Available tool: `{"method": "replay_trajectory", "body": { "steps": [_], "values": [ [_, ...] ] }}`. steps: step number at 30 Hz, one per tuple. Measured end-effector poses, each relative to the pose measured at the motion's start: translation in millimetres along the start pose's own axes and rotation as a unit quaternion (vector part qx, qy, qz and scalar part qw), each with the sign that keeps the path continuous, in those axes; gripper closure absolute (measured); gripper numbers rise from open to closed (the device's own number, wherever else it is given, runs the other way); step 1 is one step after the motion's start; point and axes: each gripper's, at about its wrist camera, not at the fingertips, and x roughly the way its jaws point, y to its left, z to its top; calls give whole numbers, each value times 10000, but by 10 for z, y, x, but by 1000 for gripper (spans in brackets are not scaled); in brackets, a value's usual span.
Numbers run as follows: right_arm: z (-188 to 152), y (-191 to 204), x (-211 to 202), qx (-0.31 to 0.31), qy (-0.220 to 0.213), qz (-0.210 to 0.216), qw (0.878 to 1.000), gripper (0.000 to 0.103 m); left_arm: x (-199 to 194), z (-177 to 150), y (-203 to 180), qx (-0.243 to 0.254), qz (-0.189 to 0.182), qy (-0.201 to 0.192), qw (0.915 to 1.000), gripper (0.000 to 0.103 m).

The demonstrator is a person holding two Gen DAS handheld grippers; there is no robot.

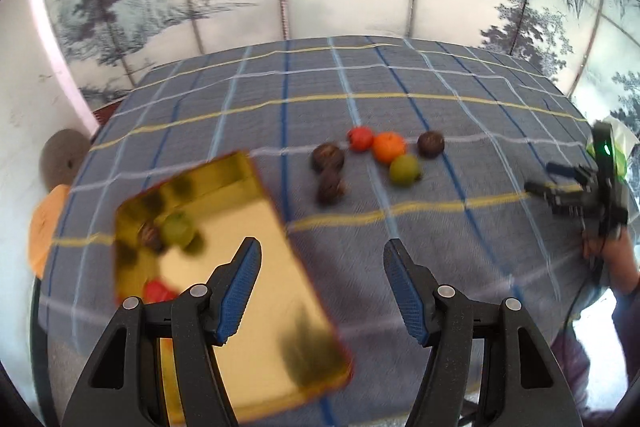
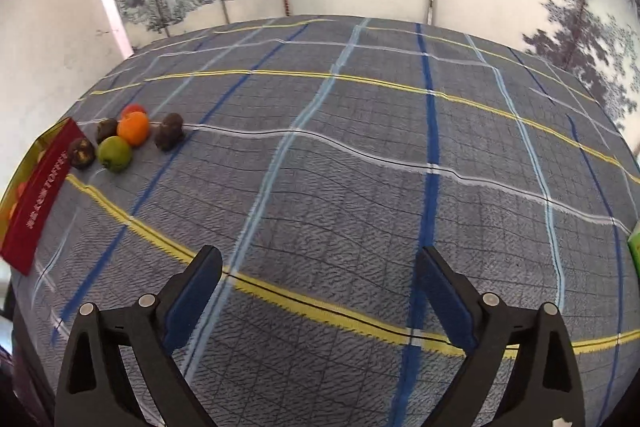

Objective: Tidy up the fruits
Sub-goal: 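Grasp a brown dried fruit with the left gripper while the right gripper grasps a green lime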

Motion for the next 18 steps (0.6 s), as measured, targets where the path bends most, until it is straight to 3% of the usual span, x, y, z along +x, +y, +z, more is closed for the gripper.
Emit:
{"method": "replay_trajectory", "body": {
  "steps": [6,12,13,14,16,18],
  "values": [
    [-28,23,-56,-37,-143,197,9997,3,658,396,-154,262,54,418,9988,39],
    [-25,-71,-70,222,-221,441,9985,3,1294,472,-179,521,416,1047,9923,40],
    [-26,-72,-68,230,-217,463,9984,2,1376,467,-160,468,433,1164,9912,42],
    [-26,-67,-66,228,-208,480,9984,2,1443,462,-127,399,416,1257,9904,56],
    [-25,-63,-60,208,-189,509,9983,3,1494,464,-87,211,284,1273,9912,72],
    [-24,-57,-48,190,-164,530,9983,2,1499,462,-79,99,347,1299,9909,72]
  ]
}}
